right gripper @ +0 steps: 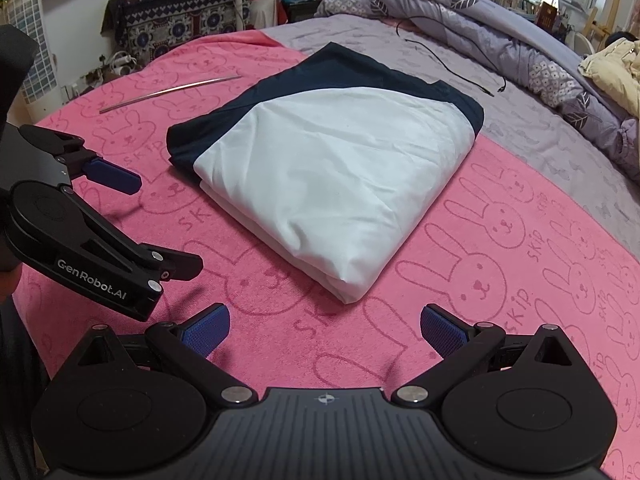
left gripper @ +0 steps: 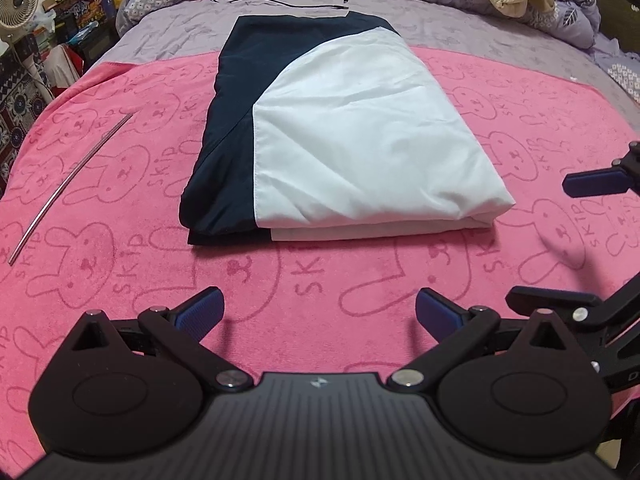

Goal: Fold clothes

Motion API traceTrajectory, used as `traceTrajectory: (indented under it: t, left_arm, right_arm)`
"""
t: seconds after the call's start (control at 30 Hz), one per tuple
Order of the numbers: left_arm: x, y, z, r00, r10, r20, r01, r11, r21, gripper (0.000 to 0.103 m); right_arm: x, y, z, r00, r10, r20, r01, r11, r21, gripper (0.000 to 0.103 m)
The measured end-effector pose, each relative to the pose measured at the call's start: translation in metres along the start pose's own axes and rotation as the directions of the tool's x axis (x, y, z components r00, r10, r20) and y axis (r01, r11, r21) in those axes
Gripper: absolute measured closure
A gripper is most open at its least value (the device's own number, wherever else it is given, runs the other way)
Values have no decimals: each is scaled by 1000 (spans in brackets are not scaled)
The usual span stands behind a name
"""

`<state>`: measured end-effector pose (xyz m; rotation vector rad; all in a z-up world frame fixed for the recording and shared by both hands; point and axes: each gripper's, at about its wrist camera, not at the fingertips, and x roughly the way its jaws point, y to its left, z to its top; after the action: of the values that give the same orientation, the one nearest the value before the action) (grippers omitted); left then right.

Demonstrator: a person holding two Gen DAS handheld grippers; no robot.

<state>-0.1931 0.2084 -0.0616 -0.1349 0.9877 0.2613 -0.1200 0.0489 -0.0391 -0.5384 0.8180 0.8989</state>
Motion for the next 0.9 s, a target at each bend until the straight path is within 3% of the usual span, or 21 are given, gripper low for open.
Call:
traceTrajectory:
  t: [0.63,0.9]
  left_arm:
    - [9,3,-1,999,19,-28,-20,999,-37,0]
    - [32,2,-7,998,37,-47,-39,998,-41,0]
  right_arm:
    - [4,-1,-2,1000,1,-11,-1,1000,11,0]
    - [9,-1,-4,1000,-1,-26,1,1000,25,0]
